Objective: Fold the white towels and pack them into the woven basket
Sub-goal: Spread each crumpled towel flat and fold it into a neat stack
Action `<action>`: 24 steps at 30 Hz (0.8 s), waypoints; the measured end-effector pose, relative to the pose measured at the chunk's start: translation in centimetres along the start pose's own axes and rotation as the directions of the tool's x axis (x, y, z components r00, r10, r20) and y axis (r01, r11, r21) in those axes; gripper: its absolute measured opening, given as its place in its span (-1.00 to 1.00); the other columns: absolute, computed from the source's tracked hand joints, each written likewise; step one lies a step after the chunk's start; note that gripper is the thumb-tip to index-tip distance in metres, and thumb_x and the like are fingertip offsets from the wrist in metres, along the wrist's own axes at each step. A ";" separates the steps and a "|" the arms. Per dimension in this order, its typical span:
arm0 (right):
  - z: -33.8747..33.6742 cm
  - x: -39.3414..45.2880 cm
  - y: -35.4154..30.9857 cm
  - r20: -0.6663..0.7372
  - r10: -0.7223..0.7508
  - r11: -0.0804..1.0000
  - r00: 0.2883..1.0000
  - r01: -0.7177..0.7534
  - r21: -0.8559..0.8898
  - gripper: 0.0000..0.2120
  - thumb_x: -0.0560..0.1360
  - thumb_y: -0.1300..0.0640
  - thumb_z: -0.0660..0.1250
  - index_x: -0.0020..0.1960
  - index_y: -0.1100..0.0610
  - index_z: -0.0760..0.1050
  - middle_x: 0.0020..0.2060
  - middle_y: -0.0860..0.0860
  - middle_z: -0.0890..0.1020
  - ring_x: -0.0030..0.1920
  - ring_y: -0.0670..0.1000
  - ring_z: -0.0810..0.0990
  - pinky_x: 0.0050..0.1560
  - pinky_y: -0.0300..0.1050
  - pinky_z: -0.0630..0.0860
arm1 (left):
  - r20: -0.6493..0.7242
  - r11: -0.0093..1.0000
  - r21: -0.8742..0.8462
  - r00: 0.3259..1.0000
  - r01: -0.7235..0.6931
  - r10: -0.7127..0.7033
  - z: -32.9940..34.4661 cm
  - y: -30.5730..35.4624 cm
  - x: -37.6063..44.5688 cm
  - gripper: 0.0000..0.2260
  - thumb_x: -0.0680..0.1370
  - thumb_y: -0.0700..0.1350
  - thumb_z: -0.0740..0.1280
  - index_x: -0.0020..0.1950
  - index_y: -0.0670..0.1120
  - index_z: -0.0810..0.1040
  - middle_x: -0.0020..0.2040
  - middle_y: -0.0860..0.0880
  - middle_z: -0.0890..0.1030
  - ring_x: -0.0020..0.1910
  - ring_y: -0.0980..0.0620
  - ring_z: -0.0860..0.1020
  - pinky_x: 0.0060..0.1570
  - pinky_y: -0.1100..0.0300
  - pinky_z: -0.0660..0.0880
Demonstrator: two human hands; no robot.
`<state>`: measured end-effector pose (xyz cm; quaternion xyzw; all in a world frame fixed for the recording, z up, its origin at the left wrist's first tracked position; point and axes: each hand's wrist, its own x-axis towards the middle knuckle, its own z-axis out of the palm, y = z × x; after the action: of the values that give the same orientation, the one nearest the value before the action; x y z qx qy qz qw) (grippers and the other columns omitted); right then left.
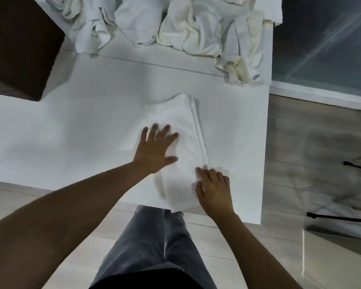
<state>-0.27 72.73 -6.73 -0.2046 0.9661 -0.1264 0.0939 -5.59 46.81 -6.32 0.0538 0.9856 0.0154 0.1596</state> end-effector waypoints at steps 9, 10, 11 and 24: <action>0.4 0.0 -0.2 -0.075 -0.055 0.998 0.996 0.058 0.029 -0.65 0.52 0.25 0.30 0.30 0.13 0.58 0.15 0.13 0.63 0.10 0.18 0.59 0.12 0.11 0.53 | -0.112 0.986 -0.002 0.980 -0.165 0.163 -0.6 1.1 -1.1 -0.43 0.49 0.08 0.45 0.46 -0.03 0.44 0.51 -0.18 0.36 0.45 -0.27 0.36 0.40 -0.16 0.29; 0.1 0.5 0.3 -0.097 -0.070 0.997 0.993 0.073 0.034 -0.61 0.50 0.29 0.33 0.32 0.13 0.57 0.20 0.13 0.62 0.13 0.17 0.59 0.15 0.11 0.52 | -0.166 0.981 -0.019 0.968 -0.194 0.188 -0.2 1.5 -2.3 -0.50 0.50 0.03 0.45 0.40 -0.06 0.48 0.45 -0.18 0.43 0.40 -0.25 0.41 0.36 -0.14 0.33; -0.3 0.9 0.8 -0.113 -0.093 0.994 0.989 0.098 0.040 -0.55 0.49 0.31 0.32 0.36 0.12 0.55 0.26 0.11 0.60 0.19 0.15 0.57 0.20 0.09 0.50 | -0.213 0.974 -0.038 0.955 -0.221 0.208 0.3 1.9 -3.6 -0.57 0.52 -0.01 0.43 0.36 -0.07 0.50 0.41 -0.18 0.46 0.37 -0.23 0.44 0.33 -0.12 0.36; -0.9 2.0 3.8 0.125 -0.351 0.933 0.928 0.336 0.126 -0.42 0.52 0.28 0.30 0.52 0.02 0.39 0.53 0.02 0.39 0.50 0.06 0.37 0.49 0.07 0.31 | -0.162 0.917 -0.055 0.909 -0.396 0.383 6.8 2.3 -12.9 -0.26 0.53 0.02 0.45 0.63 -0.01 0.19 0.62 -0.21 0.15 0.60 -0.28 0.11 0.46 -0.28 0.23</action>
<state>-3.75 75.44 -7.17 -0.3742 0.8981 -0.1751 0.1507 8.93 47.73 -8.64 0.2409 0.9626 0.0936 0.0819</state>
